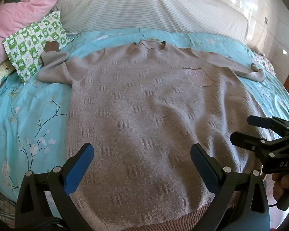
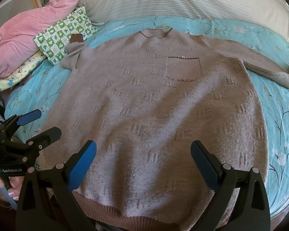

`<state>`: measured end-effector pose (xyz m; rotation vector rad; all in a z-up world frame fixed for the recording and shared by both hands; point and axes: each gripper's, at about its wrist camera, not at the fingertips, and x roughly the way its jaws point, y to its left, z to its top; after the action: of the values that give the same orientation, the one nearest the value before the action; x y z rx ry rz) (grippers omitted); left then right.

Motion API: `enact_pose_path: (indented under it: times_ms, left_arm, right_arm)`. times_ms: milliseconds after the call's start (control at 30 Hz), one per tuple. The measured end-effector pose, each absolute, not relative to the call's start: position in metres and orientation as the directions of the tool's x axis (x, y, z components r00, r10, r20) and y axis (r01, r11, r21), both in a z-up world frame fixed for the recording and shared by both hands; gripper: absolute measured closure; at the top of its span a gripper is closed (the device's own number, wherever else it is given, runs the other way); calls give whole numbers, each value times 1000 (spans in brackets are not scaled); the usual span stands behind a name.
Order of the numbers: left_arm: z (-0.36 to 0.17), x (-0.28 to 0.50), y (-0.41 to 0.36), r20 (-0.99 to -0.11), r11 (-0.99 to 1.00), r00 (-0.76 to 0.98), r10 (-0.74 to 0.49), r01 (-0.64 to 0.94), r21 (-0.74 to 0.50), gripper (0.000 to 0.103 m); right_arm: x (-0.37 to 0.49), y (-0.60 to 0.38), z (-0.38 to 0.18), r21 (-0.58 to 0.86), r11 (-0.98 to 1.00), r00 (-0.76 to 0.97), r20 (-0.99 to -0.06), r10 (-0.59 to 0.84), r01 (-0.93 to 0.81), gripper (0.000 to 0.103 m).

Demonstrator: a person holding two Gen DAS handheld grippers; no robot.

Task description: Fold small clothes

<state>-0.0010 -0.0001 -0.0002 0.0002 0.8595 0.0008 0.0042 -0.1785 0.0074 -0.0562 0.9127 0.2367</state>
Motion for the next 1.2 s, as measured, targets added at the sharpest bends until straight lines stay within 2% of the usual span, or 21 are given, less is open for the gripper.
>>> enact_pose_path:
  times_ms: [867,1067,1100,1200]
  left_arm:
    - [-1,-1,1,-785,1000,620,12,-3,14,2]
    - [-4,1,-1,-749,999,662,-33,4,-40,2]
    - [-4,1,-1,-752,999,659,-35,4,-44,2]
    - [-6,4,0,-774,998,631,-55,2,-69,2]
  right_arm:
    - [6,-181,11,55,972,584,-791,183,-229,5]
    - [7,-181,10,64,972,581,-792,186,-224,5]
    - [8,-180,11,19,975,557,-818,141,-220,5]
    - [8,-181,12,1,977,544,-831,119,-212,5]
